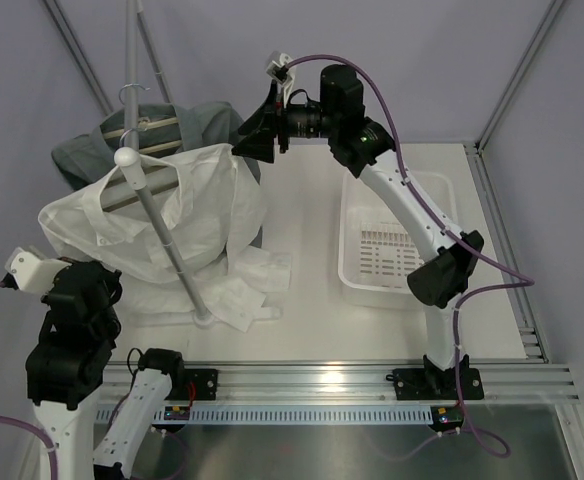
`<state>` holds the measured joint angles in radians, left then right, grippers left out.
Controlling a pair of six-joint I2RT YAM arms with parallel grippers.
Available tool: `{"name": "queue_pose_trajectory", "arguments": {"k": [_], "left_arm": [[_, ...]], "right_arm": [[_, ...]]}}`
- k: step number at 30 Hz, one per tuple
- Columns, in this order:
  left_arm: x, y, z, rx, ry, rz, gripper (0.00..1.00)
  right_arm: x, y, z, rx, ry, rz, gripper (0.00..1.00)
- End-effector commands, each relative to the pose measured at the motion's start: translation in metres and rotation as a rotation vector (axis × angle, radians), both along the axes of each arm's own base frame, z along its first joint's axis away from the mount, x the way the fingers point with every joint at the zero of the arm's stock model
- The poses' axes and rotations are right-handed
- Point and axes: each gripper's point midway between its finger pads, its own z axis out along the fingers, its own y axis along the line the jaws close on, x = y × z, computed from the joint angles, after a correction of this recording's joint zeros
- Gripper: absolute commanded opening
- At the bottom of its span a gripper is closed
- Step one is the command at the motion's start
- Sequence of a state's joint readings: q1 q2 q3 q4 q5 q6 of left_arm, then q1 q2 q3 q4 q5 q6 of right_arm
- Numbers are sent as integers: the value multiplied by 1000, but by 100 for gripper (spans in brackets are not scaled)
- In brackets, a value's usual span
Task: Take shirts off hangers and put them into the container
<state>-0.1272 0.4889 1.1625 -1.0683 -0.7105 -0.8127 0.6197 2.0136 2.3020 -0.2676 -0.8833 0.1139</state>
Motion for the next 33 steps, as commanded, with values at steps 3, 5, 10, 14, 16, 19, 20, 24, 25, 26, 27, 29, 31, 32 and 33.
{"name": "queue_pose_trajectory", "arguments": {"k": [3,5,10,14,16,19,20,24,25,26,27,29,31,32,33], "left_arm": [[17,19,7,53,-14,130,1],[17,20,8,43,-4,151,1],[34,17,9,32,61,161,2],[38,17,12,38,75,163,3],[40,17,12,43,72,159,5],[39,17,13,42,67,159,7],[39,17,13,41,65,157,8],[39,10,16,37,39,98,23],[40,8,19,35,21,81,27],[35,6,20,33,0,63,35],[35,3,21,35,-7,32,39],[27,1,20,25,-18,20,47],[15,0,21,9,-51,5,63],[11,0,21,4,-60,3,69],[5,-1,25,0,-90,-8,81]], "right_arm": [[-11,10,18,35,-109,63,74],[-6,15,7,21,-93,75,74],[-7,24,0,32,-80,147,74],[-17,32,-13,22,-55,219,72],[-21,35,-16,19,-51,241,72],[-34,40,-20,15,-50,280,70],[-37,42,-23,11,-40,293,65],[-48,49,-26,0,-42,308,27],[-52,52,-25,-1,-44,313,20],[-54,53,-24,-1,-49,305,12],[-55,54,-24,-5,-53,300,0],[-61,55,-21,-5,-58,302,0],[-65,54,-14,1,-68,294,0],[-65,55,-14,-1,-69,285,0],[-67,54,-12,1,-71,283,0]]}}
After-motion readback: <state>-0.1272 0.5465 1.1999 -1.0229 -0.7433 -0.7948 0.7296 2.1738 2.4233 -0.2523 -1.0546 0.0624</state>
